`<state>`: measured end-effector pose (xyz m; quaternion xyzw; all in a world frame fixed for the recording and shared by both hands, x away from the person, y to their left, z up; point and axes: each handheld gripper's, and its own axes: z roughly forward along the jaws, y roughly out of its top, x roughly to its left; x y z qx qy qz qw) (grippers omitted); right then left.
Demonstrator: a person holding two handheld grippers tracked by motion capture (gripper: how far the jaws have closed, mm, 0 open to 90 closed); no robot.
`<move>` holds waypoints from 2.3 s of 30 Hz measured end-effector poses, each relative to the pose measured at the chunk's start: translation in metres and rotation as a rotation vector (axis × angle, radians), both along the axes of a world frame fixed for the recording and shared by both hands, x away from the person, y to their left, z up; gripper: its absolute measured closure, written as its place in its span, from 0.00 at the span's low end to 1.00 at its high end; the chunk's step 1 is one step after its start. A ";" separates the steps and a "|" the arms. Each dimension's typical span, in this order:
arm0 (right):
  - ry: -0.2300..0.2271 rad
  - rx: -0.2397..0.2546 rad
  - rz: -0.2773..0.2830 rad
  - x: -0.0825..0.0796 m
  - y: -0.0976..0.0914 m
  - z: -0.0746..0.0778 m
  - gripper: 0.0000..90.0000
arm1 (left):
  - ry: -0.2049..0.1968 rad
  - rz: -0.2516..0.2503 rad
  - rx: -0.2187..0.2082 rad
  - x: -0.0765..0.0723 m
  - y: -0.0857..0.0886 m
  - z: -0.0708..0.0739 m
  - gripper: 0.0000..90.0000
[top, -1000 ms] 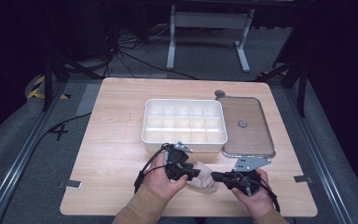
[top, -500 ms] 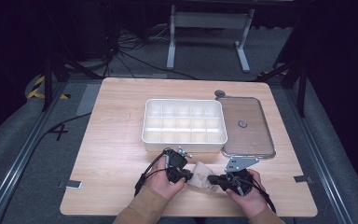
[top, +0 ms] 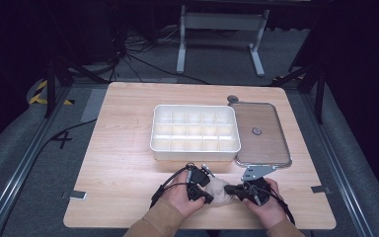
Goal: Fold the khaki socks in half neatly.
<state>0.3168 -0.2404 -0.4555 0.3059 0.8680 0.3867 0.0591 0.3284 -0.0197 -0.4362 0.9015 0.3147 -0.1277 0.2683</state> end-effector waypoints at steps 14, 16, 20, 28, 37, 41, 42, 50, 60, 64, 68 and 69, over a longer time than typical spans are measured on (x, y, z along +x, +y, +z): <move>-0.028 -0.015 0.010 -0.001 0.003 -0.001 0.99 | -0.215 0.157 -0.133 0.017 -0.006 0.012 1.00; -0.030 -0.019 0.010 -0.002 0.003 0.000 0.99 | -0.220 0.171 -0.059 0.021 -0.011 0.006 1.00; -0.033 -0.019 0.012 -0.003 0.002 0.000 0.99 | -0.174 0.170 0.009 0.020 -0.013 0.001 1.00; -0.040 -0.032 0.006 -0.004 0.002 0.000 0.99 | -0.165 0.173 -0.040 0.015 -0.002 0.006 0.99; -0.039 -0.031 0.002 -0.004 0.002 0.000 0.99 | -0.088 0.130 0.040 0.011 0.000 -0.003 1.00; -0.043 -0.034 0.001 -0.004 0.002 0.001 0.99 | -0.081 0.129 0.044 0.011 0.000 -0.004 1.00; -0.039 -0.033 -0.001 -0.004 0.001 0.001 0.99 | -0.079 0.127 0.041 0.010 0.000 -0.004 1.00; -0.058 -0.015 -0.012 -0.006 0.000 0.010 0.99 | -0.134 0.137 -0.040 0.007 0.004 0.009 0.94; -0.099 0.030 0.037 -0.011 0.022 0.018 0.99 | -0.133 0.145 -0.028 0.006 0.010 0.010 0.92; -0.092 0.026 0.048 -0.008 0.028 0.015 0.99 | -0.131 0.159 -0.029 0.007 0.017 0.011 0.89; -0.053 -0.027 0.039 -0.003 0.029 0.006 0.99 | -0.116 0.195 -0.050 0.010 0.025 0.010 0.84; -0.042 -0.041 0.033 -0.001 0.028 0.000 0.99 | -0.115 0.201 -0.062 0.010 0.025 0.010 0.81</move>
